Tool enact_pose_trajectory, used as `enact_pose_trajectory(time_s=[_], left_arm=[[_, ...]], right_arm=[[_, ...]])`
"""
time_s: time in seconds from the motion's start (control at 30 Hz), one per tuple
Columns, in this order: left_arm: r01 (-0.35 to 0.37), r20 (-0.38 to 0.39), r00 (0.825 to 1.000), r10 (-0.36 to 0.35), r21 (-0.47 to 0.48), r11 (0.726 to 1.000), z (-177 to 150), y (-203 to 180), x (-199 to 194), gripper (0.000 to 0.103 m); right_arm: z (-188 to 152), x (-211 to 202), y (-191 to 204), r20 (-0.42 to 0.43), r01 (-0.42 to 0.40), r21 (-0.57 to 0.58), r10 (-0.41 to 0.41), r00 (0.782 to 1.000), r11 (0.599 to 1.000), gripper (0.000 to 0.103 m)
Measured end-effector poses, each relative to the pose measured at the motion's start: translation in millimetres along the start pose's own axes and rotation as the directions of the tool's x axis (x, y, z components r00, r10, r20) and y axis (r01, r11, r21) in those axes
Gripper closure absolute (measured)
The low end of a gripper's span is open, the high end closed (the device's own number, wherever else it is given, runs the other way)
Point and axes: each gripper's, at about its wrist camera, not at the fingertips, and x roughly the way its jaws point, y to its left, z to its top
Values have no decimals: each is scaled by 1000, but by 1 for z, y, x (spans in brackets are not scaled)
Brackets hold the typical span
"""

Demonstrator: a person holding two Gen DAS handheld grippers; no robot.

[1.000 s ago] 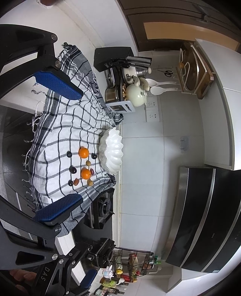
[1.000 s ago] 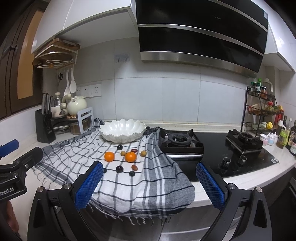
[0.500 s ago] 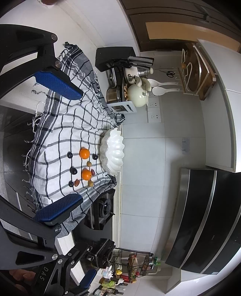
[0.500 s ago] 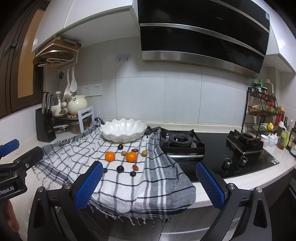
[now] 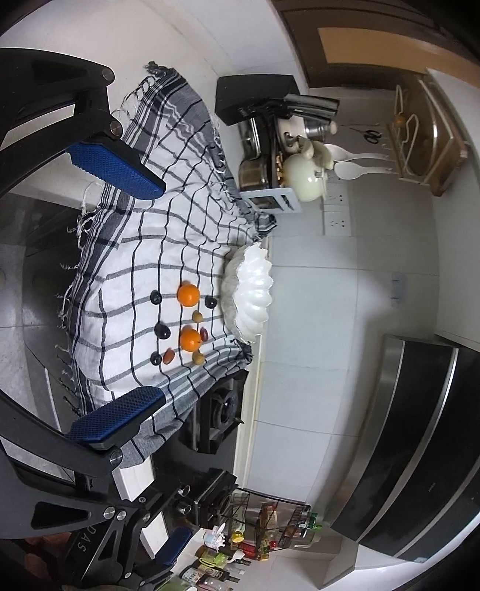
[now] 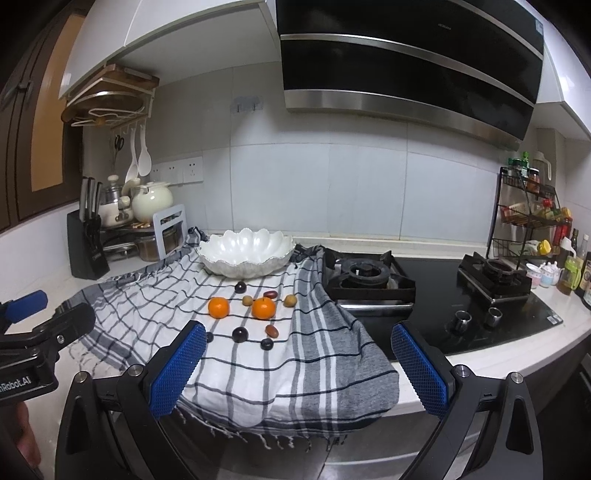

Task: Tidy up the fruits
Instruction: 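Lower the left tool onto a dark round fruit and close it while the right tool grasps another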

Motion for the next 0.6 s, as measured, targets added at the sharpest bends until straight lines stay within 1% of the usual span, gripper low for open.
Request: enact_pose_trajectory(time_s=[0.13, 0.27, 0.4, 0.53, 0.6], left_arm=[[-7, -23, 1000, 7, 11, 1000, 3, 3, 17, 0], [-7, -43, 999, 9, 27, 1000, 6, 6, 35, 1], [-6, -70, 998, 10, 49, 999, 10, 10, 58, 8], [12, -98, 995, -7, 51, 999, 14, 15, 81, 17], [20, -108, 994, -14, 56, 998, 16, 16, 92, 20]], right_arm=[[1, 15, 3, -17, -13, -2, 13, 1000, 1000, 5], [2, 36, 8, -45, -25, -3, 25, 999, 1000, 9], [1, 57, 14, -74, -37, -5, 36, 997, 999, 14], [2, 81, 21, -108, -52, -8, 50, 993, 999, 18], [2, 94, 25, -127, -58, -12, 56, 990, 998, 21]])
